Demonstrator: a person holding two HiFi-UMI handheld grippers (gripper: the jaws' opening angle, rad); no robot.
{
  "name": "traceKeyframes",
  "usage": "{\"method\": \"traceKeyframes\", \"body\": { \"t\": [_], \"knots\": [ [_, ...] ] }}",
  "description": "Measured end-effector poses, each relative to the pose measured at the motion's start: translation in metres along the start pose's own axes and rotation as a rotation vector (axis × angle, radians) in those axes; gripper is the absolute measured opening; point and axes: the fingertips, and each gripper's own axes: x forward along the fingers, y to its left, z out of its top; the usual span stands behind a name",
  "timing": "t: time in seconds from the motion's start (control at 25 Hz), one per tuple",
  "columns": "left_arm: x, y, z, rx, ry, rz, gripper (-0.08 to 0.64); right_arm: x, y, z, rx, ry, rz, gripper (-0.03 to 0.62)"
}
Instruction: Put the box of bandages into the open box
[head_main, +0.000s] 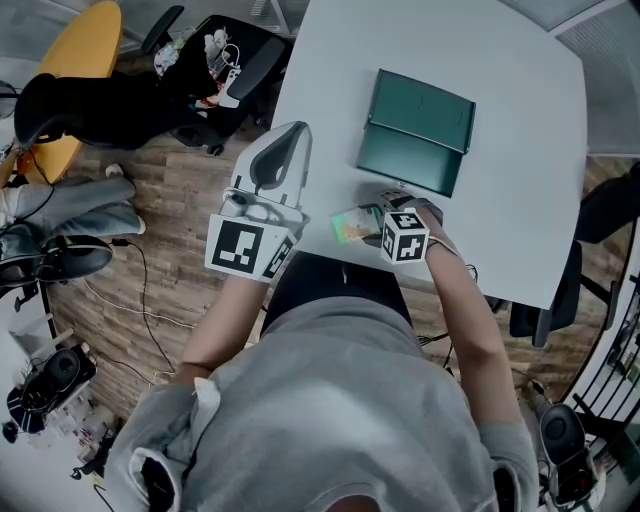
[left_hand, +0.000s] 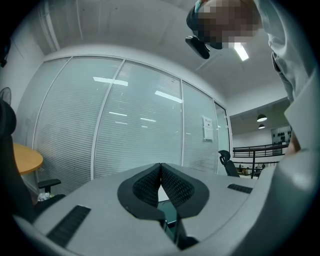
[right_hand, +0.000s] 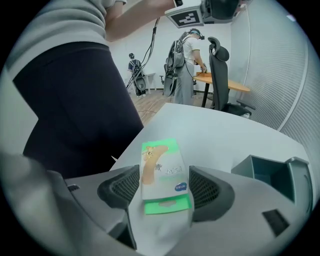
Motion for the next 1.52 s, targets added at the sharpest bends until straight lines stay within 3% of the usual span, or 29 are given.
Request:
{"method": "traceKeyframes", "body": {
  "t": [0.36,0.6,0.72,1.0,1.2,1.36,1.52],
  "knots": [
    [0.001,-0.002,-0.003,0.003,0.007,-0.001,0.017,0.012,0.002,-0.011,-0.078,0.098,0.015,0.272],
    [0.001,-0.004,-0.002,0.001,0.007,-0.004,0.017,0.009,0.003,-0.010,-0.071,0.094,-0.008,0.272],
    [0.000,-0.006,-0.001,0.004,0.006,-0.007,0.017,0.004,0.005,-0.006,-0.014,0.042,-0.030,0.271],
    [0.000,-0.010,-0.001,0.012,-0.003,-0.013,0.017,-0.029,-0.011,0.016,0.101,-0.098,-0.147,0.270],
    [0.003,-0.017,0.008,0.036,-0.025,-0.024,0.017,-0.073,-0.030,0.031,0.220,-0.231,-0.288,0.270],
    [0.006,-0.019,0.014,0.044,-0.038,-0.029,0.017,-0.106,-0.046,0.025,0.329,-0.323,-0.401,0.270],
    [0.007,-0.023,0.016,0.043,-0.042,-0.038,0.017,-0.129,-0.058,0.008,0.390,-0.337,-0.494,0.270]
  ]
}}
